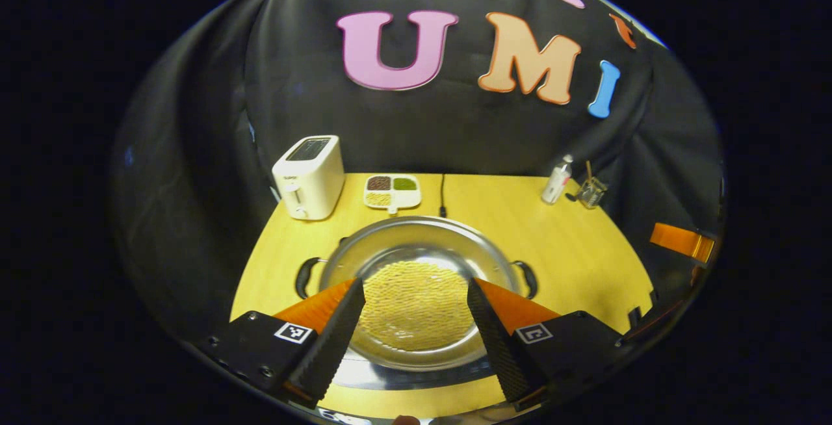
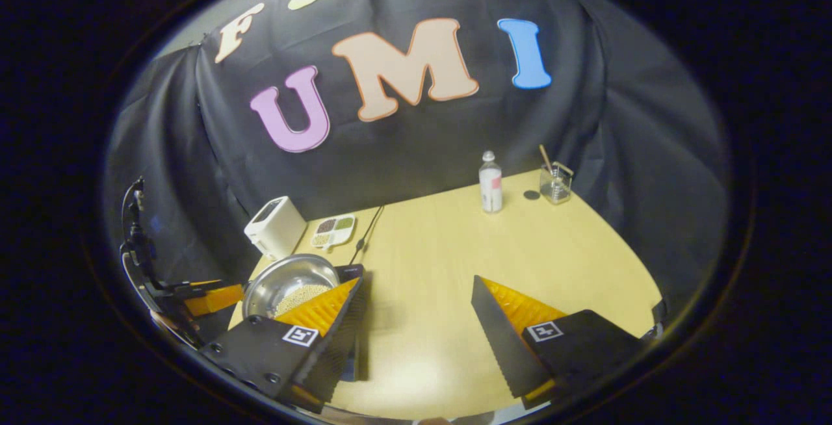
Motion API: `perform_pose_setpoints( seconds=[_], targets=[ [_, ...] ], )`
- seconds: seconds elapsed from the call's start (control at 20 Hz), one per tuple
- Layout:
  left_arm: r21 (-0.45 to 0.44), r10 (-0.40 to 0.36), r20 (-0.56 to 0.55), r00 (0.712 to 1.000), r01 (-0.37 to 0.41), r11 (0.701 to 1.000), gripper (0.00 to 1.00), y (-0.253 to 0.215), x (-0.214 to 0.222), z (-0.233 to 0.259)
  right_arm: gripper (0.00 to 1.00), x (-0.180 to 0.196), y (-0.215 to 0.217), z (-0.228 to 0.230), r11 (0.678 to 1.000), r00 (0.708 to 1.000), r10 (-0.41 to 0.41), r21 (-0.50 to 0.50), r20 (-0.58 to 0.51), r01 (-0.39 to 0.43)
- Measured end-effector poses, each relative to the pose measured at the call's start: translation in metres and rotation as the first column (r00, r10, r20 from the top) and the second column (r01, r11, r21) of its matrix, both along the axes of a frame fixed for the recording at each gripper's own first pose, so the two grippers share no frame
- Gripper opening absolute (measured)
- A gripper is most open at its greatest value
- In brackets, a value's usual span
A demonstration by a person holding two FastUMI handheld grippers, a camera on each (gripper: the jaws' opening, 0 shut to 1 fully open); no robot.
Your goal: First push the handle of the pot to place it horizontally, then grasp the pot with both hands and set it on the induction cooktop.
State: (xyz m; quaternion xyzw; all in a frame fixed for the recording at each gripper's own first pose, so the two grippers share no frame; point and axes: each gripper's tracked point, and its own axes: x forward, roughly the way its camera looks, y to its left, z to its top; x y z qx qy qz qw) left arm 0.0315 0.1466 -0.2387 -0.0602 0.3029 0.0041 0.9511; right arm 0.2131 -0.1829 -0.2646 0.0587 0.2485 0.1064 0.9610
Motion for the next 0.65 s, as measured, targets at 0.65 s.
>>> perform_pose_setpoints(
  seconds=[0.65],
  targets=[
    [0.187,0.032,0.462,0.886,-0.133,0.973,0.96,-0.174,-0.037,0.189,0.92,-0.031,-0.157,0.184,0.996,0.923,0.085,-0.024,0.375,-0.082]
  ],
)
